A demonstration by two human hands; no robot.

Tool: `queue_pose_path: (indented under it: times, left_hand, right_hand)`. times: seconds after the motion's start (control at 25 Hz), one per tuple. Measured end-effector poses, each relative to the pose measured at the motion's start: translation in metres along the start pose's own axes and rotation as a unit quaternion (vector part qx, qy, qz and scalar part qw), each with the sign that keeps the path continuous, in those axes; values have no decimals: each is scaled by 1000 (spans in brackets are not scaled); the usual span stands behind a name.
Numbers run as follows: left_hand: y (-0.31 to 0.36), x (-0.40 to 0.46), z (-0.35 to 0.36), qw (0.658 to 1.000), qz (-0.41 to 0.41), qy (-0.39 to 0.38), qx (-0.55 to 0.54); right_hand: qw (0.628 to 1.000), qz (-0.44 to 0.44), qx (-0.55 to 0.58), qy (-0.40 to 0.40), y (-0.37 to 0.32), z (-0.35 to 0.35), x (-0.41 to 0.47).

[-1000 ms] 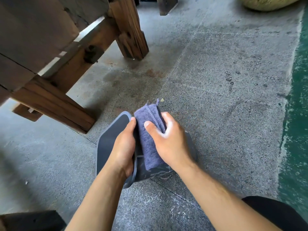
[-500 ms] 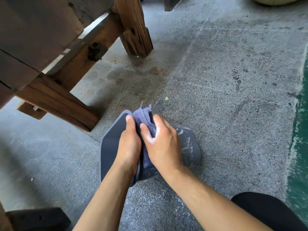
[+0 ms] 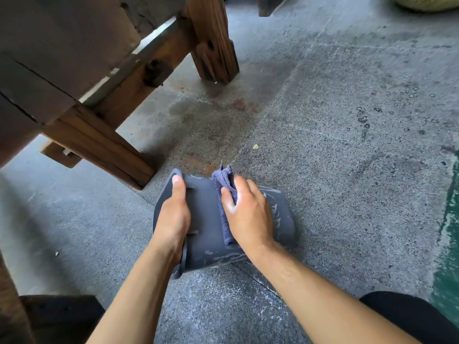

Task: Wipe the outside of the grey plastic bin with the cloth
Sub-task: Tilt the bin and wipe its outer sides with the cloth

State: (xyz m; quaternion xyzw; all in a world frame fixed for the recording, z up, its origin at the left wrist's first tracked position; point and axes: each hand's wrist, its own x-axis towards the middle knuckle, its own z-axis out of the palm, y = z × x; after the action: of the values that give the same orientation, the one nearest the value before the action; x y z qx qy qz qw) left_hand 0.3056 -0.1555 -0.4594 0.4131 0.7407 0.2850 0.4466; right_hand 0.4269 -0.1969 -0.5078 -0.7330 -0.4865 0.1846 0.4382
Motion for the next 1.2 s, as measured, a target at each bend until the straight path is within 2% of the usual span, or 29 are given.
queue_pose_path:
  times: [0.2,0.44,0.6,0.88,1.2]
  left_hand:
    - [-1,2,-6,1000,-7,7,-21]
    - [11,6,-8,999,22,-26,3]
    - [16,12,-11,999,27,-24,17]
    - [12,12,-18,999,21,0,44]
    - [16,3,-9,998,24,23,43]
  right_hand:
    - [999,-4,-35,-12,8,8,7]
    - [994,-7,-95,-51,32,0,20]
    - [991,-8,-121,-49,42,-4,27]
    - [996,32,-79,-22,67,4,30]
    - [993,87,-76,-28,111,-7,33]
